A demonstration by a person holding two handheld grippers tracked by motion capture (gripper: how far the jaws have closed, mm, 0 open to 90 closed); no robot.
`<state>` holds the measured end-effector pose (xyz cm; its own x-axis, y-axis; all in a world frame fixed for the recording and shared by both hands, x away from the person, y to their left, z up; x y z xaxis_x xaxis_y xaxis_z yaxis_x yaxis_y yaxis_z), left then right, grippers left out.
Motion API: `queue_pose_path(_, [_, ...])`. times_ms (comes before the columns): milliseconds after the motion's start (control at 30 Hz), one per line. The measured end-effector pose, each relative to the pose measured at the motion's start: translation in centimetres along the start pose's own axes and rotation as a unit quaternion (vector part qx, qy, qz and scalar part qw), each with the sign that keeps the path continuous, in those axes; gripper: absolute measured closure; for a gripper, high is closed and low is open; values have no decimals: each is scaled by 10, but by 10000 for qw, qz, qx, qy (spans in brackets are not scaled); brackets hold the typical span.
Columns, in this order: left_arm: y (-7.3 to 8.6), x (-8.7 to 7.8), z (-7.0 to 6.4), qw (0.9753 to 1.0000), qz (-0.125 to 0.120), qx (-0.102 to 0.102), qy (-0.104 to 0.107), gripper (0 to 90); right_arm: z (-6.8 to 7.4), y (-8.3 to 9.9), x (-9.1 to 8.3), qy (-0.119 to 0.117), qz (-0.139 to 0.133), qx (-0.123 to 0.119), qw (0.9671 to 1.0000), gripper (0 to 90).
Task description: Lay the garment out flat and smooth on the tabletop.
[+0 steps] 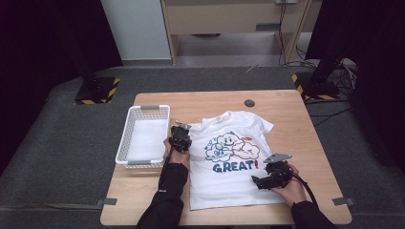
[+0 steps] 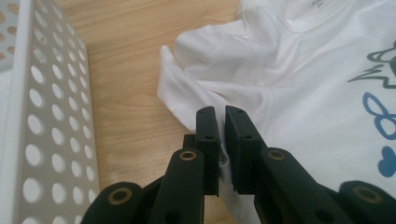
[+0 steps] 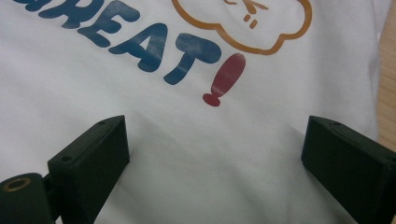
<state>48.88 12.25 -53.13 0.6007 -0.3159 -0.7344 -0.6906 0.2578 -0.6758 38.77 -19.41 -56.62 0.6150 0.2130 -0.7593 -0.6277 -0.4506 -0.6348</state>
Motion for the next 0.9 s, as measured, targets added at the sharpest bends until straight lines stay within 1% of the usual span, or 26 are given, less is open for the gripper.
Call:
queue_pose_path(67, [1,-2,0,10000,18,12,-25,845,0,0,0,0,4,8,10000,76])
queue_pose_path(100, [3,-4,-1,9999,102,53,-101,845,0,0,0,0,-1,0,10000,76])
queue_pose_path(200, [5,-6,-1,9997,167,93,-145,843,0,0,0,0,-1,-1,10000,76])
queue_pose_path(233, [9,-7,-2,9994,271,113,-155,841,0,0,0,2,4,13,10000,76])
queue_pose_path(333, [11,-8,-2,9994,290,125,-140,813,0,0,0,3,2,7,10000,76])
queue_pose_path(400, [11,-10,-2,9995,265,97,-120,785,0,0,0,3,3,6,10000,76])
queue_pose_path(467, [8,-13,-1,9999,146,16,-44,782,0,0,0,3,5,6,10000,76])
queue_pose_path(500, [4,-17,-1,10000,-29,-21,7,767,0,0,0,3,5,3,10000,76])
queue_pose_path(533, [4,-17,-1,10000,-29,-21,7,760,0,0,0,3,4,3,10000,76])
queue_pose_path(567, [0,-19,-1,9999,-144,-18,56,740,0,0,0,3,5,3,10000,76])
queue_pose_path(600, [-3,-18,-1,9997,-210,-7,103,719,0,0,0,3,5,4,10000,76])
queue_pose_path(633, [-5,-18,-1,9996,-231,-41,145,695,0,0,0,4,5,2,10000,76])
queue_pose_path(667, [-5,-18,-1,9996,-231,-41,145,660,0,0,0,4,5,2,10000,76])
queue_pose_path(700, [-8,-16,-1,9990,-298,-100,321,623,0,0,0,4,5,2,10000,75])
queue_pose_path(733, [-10,-13,-2,9979,-380,-191,498,623,0,0,0,4,5,2,10000,75])
queue_pose_path(767, [-13,-7,-2,9958,-536,-296,677,586,0,0,0,3,5,5,10000,76])
queue_pose_path(800, [-13,-7,-2,9958,-536,-296,677,561,0,0,0,3,5,5,10000,76])
queue_pose_path(833, [-14,0,0,9961,-407,-357,696,550,0,0,0,1,6,5,10000,75])
queue_pose_path(867, [-14,4,1,9962,-379,-345,702,522,0,0,0,0,5,1,10000,75])
queue_pose_path(900, [-14,4,1,9962,-379,-345,702,509,0,0,0,-2,5,-4,10000,75])
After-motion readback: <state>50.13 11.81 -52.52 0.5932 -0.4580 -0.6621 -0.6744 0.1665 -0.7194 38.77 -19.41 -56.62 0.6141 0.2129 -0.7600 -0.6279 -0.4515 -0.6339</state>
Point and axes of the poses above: each handheld gripper's, and its own axes: x roughly forward along the jaws, y roughly out of its underside, z roughly to its left, the point moved 5 cm from there along x, roughly forward along the jaws, and after that the axes turned 11 degrees about y, right-handed, at the moved point
